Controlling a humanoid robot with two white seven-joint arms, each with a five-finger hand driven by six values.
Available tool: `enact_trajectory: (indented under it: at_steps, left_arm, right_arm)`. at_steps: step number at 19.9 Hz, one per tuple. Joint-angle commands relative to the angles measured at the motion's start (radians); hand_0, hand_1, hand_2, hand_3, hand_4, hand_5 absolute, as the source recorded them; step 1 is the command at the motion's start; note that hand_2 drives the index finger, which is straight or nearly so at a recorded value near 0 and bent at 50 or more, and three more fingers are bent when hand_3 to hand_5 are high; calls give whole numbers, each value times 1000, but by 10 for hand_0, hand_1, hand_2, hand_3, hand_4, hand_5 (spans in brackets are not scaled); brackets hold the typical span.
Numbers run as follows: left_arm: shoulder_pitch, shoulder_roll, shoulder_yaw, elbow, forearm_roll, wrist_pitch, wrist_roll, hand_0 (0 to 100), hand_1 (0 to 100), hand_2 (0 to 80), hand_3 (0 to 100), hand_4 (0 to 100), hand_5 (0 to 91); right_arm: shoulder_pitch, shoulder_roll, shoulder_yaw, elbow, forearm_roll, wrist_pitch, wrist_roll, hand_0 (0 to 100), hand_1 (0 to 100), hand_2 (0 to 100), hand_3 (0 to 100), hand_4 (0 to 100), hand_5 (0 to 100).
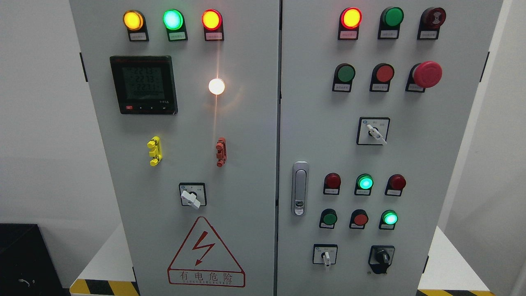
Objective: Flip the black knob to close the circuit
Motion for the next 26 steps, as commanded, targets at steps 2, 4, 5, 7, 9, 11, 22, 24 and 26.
enact_trajectory:
  at_steps: [2, 4, 5, 7, 9, 11, 22, 24, 26]
  left_arm:
    - [0, 0, 0, 0, 0, -1, -1, 120, 556, 0, 0, 0, 0]
    - [0, 0, 0, -1, 0, -1, -1, 120, 556, 0, 0, 0, 0]
    - [0, 0, 0, -1, 0, -1, -1, 120, 556, 0, 0, 0, 0]
    - [0, 0, 0, 0, 0, -1, -1, 120, 556, 0, 0, 0, 0]
    - [0, 0, 0, -1, 0, -1, -1, 120, 556, 0, 0, 0, 0]
    - [0, 0, 0, 0, 0, -1, -1, 120, 556, 0, 0, 0, 0]
    - [0, 0, 0, 0, 0, -1, -1, 120, 556, 0, 0, 0, 0]
    - [0, 0, 0, 0, 0, -1, -1, 120, 556, 0, 0, 0, 0]
    - [0, 0, 0, 0, 0, -1, -1, 120, 556, 0, 0, 0, 0]
  right_arm:
    - [-3, 0, -4, 30, -26, -1, 0, 0, 124, 0, 0, 0, 0]
    - [-3, -2, -2, 30, -26, -1, 0, 0, 124, 0, 0, 0, 0]
    - [-3, -2, -2, 30, -26, -1, 0, 0, 124, 0, 0, 0, 0]
    - [-3, -4, -2, 30, -25, -1, 0, 0, 123, 0, 0, 0, 0]
    - [-5, -4, 0, 30, -23, 1, 0, 0, 123, 0, 0, 0, 0]
    - [-8, -2, 7, 30, -18, 5, -1, 0, 122, 0, 0, 0, 0]
    - [-15, 3, 12, -91, 230, 60, -67, 0, 115, 0, 10, 0, 0]
    - [-26, 4, 13, -123, 323, 79, -105, 0, 113, 26, 45, 0, 0]
    - [-37, 3, 15, -149, 408, 85, -139, 0, 108, 76, 97, 34, 0]
